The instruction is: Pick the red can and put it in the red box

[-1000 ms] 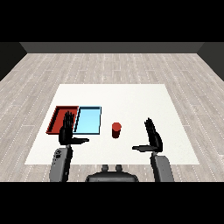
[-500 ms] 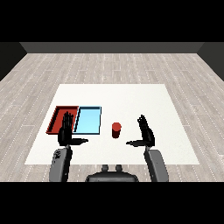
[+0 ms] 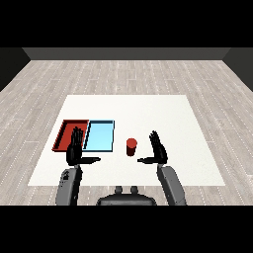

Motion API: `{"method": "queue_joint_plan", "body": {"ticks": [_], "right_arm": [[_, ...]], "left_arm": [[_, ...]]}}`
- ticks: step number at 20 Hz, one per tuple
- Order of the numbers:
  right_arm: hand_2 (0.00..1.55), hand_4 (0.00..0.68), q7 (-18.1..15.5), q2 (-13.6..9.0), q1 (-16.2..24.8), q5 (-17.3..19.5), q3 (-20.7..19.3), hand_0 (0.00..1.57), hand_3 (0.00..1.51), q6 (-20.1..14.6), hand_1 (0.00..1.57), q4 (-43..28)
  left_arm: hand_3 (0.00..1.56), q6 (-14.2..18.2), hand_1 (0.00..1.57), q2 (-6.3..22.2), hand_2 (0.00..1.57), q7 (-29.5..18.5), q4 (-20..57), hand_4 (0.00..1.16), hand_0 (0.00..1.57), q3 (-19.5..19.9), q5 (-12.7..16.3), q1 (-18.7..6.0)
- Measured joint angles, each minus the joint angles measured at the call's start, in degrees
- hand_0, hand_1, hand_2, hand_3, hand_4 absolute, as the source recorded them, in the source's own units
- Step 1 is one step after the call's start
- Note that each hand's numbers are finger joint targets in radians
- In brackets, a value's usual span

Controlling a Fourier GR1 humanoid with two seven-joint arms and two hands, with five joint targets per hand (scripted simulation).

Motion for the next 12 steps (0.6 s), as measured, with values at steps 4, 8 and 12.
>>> {"method": "queue_joint_plan", "body": {"ticks": [4,8,12], "right_arm": [[0.0,0.0,-2.7,0.1,-0.7,-1.9,3.4,0.0,0.0,-2.8,0.0,3.4],[0.0,0.0,-4.5,0.2,-2.5,-4.5,5.4,0.0,0.0,-4.0,0.0,6.8],[0.0,0.0,-5.1,0.2,-2.8,-6.0,6.9,0.0,0.0,-4.9,0.0,7.7]], "left_arm": [[0.0,-1.2,0.0,0.8,0.0,-0.5,0.6,0.0,0.0,0.7,0.7,0.3],[0.0,-0.7,0.0,0.4,0.0,0.7,-1.7,0.0,0.0,-0.1,0.8,0.7],[0.0,-1.1,0.0,0.8,0.0,1.1,-2.1,0.0,0.0,0.3,1.3,0.9]]}}
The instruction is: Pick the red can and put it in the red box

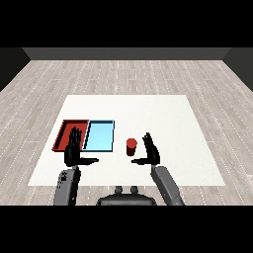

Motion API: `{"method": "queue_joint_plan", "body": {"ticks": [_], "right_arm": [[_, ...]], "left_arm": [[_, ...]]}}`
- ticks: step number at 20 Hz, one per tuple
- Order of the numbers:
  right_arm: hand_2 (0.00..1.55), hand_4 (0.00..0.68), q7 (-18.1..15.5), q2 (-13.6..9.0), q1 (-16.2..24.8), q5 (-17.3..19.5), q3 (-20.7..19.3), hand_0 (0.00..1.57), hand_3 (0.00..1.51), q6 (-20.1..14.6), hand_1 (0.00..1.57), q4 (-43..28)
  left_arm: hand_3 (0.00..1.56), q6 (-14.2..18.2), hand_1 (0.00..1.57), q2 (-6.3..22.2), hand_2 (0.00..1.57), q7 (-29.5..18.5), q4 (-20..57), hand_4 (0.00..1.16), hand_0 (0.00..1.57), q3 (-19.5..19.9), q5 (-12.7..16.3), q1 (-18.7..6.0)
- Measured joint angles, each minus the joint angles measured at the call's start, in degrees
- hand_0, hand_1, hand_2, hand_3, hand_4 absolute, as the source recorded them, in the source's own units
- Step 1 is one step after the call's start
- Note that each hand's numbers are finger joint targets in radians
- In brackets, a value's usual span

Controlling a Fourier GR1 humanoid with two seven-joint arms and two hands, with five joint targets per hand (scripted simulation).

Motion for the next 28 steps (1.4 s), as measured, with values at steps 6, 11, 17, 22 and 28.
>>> {"method": "queue_joint_plan", "body": {"ticks": [6,11,17,22,28], "right_arm": [[0.0,0.0,-0.7,0.0,-4.0,-4.6,3.3,0.0,0.0,-3.2,0.0,3.0],[0.0,0.0,-1.5,0.0,-6.1,-6.0,4.3,0.0,0.0,-3.9,0.0,5.7],[0.0,0.0,-1.0,0.0,-9.2,-8.5,6.2,0.0,0.0,-7.3,0.0,7.9],[0.0,0.0,-3.2,0.0,-11.1,-9.7,5.4,0.0,0.0,-6.0,0.0,13.0],[0.0,0.0,-3.7,0.0,-13.5,-11.8,6.8,0.0,0.0,-7.2,0.0,15.5]], "left_arm": [[0.0,0.9,0.0,-0.6,0.0,0.6,0.5,0.0,0.0,-0.4,-0.3,-1.6],[0.0,0.4,0.0,-0.9,0.0,-2.0,2.2,0.0,0.0,-0.6,-0.5,-1.3],[0.0,-0.6,0.0,-0.1,0.0,-1.3,2.2,0.0,0.0,0.1,0.6,-1.9],[0.0,-0.6,0.0,0.2,0.0,-0.3,-0.6,0.0,0.0,0.0,0.6,0.0],[0.0,-0.6,0.0,0.0,0.0,0.3,-1.0,0.0,0.0,0.1,0.9,-0.2]]}}
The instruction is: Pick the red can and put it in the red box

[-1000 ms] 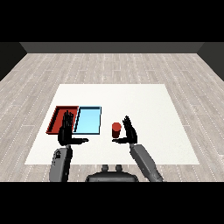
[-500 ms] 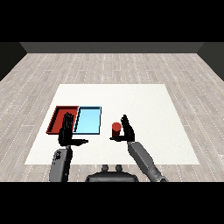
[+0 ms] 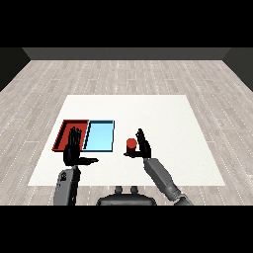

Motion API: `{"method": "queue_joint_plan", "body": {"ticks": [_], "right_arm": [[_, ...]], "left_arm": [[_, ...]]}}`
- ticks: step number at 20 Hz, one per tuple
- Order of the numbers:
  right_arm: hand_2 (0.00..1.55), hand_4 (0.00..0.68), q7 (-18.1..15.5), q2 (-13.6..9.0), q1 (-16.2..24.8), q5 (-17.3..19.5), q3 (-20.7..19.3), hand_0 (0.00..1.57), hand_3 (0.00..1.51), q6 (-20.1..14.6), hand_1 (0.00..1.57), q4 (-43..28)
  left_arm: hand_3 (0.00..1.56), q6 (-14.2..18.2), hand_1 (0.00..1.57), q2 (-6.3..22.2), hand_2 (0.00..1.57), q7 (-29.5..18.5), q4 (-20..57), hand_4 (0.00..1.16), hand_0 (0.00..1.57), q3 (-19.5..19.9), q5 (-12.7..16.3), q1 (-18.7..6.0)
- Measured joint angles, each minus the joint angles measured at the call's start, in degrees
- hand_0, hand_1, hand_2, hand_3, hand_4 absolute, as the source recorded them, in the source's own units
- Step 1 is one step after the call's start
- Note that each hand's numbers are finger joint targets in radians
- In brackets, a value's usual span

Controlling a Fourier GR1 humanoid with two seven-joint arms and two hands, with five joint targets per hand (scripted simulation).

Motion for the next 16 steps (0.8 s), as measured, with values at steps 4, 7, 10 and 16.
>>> {"method": "queue_joint_plan", "body": {"ticks": [4,7,10,16], "right_arm": [[0.0,0.0,0.3,0.0,-0.2,0.0,0.6,0.0,0.0,-0.7,0.0,0.2],[0.0,0.0,-0.3,0.0,-0.2,-1.4,2.6,0.0,0.0,-1.6,0.0,0.1],[0.0,0.0,-0.4,0.0,-1.8,-3.8,4.3,0.0,0.0,-2.9,0.0,0.7],[0.0,0.0,-1.4,-0.1,-5.6,-7.0,7.3,0.0,0.0,-4.7,0.0,4.4]], "left_arm": [[0.0,-0.2,0.0,-0.2,0.0,-0.9,0.3,0.0,0.0,0.0,-0.1,0.8],[0.0,-0.2,0.0,0.3,0.0,-0.4,0.7,0.0,0.0,0.7,0.3,-0.4],[0.0,-0.1,0.0,-0.3,0.0,-1.4,2.0,0.0,0.0,0.4,-0.1,-0.5],[0.0,0.6,0.0,-0.5,0.0,-1.2,2.6,0.0,0.0,0.4,-0.5,-1.5]]}}
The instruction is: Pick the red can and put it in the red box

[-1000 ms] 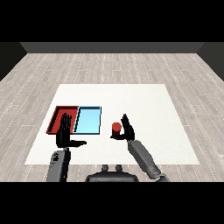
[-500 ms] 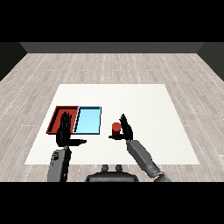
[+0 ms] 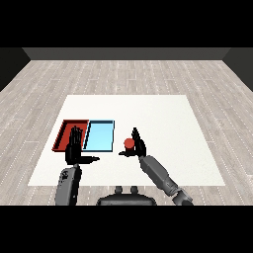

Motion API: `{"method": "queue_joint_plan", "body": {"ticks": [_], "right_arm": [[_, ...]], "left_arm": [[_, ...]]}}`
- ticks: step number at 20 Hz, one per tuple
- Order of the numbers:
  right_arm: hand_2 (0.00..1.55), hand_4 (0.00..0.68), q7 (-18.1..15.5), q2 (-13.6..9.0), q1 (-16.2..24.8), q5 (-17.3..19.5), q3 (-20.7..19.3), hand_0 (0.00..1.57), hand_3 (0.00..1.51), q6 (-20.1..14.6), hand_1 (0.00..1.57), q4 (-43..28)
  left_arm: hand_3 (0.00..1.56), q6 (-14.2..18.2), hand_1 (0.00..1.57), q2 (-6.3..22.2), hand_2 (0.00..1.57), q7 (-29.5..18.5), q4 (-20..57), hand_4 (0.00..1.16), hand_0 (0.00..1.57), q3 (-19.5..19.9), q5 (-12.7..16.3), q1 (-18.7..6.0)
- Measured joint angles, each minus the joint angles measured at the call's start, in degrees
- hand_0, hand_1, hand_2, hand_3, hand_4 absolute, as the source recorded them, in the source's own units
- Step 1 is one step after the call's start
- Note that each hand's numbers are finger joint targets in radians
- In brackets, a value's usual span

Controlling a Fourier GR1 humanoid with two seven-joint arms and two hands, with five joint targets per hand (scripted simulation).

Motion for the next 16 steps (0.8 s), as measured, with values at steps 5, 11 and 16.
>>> {"method": "queue_joint_plan", "body": {"ticks": [5,11,16], "right_arm": [[0.0,0.0,-0.9,0.0,-2.0,-1.8,1.0,0.0,0.0,-0.2,0.0,3.1],[0.0,0.0,-0.6,0.1,-4.6,-4.6,1.9,0.0,0.0,-0.9,0.0,6.3],[1.48,0.573,-2.1,0.1,-6.3,-6.5,4.0,1.53,1.43,-5.0,1.53,9.1]], "left_arm": [[0.0,-0.6,0.0,0.5,0.0,0.3,0.6,0.0,0.0,0.7,1.1,-1.1],[0.0,-0.4,0.0,0.2,0.0,1.1,-1.5,0.0,0.0,0.0,1.4,0.1],[0.0,0.3,0.0,0.0,0.0,1.7,-2.4,0.0,0.0,-0.3,0.7,0.1]]}}
